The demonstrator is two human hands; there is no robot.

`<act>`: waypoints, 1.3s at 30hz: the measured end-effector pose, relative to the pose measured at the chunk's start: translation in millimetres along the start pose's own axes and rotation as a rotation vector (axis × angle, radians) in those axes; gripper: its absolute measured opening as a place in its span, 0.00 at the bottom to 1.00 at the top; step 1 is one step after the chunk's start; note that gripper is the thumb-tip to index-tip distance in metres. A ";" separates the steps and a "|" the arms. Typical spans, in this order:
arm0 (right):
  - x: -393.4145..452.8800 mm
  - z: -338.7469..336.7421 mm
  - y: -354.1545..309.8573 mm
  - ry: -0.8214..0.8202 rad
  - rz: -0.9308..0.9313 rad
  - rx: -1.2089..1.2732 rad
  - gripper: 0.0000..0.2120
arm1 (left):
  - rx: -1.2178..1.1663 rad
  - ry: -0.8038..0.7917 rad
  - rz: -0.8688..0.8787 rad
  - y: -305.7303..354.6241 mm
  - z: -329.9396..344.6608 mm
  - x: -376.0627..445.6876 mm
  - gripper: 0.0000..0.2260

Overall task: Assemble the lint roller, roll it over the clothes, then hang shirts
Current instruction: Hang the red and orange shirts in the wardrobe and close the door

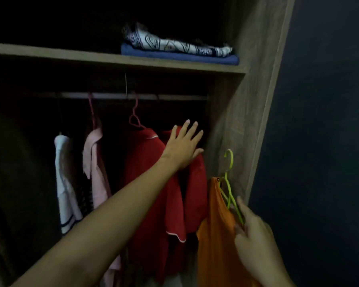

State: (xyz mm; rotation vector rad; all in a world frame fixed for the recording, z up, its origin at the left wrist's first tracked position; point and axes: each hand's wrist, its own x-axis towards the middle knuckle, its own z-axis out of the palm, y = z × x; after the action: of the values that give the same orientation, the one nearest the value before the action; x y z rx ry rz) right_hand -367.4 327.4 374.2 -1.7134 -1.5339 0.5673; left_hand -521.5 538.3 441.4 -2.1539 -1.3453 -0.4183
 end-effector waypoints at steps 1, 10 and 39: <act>7.0 -5.0 -6.0 0.000 -0.030 -0.024 0.34 | 0.040 -0.046 -0.006 -3.0 4.7 2.7 0.28; 102.8 -22.1 -76.9 0.076 -0.334 -0.221 0.27 | 0.016 0.090 -0.045 -29.8 9.4 -35.3 0.21; 231.0 77.8 -119.9 0.202 -0.422 -0.242 0.19 | 0.047 -0.024 -0.240 -52.2 22.2 -73.8 0.30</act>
State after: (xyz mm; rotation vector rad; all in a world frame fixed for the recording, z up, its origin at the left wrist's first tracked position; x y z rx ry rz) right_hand -459.9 569.9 454.4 -1.4972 -1.7990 -0.0082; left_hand -601.9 516.4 399.8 -1.9716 -1.6184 -0.4497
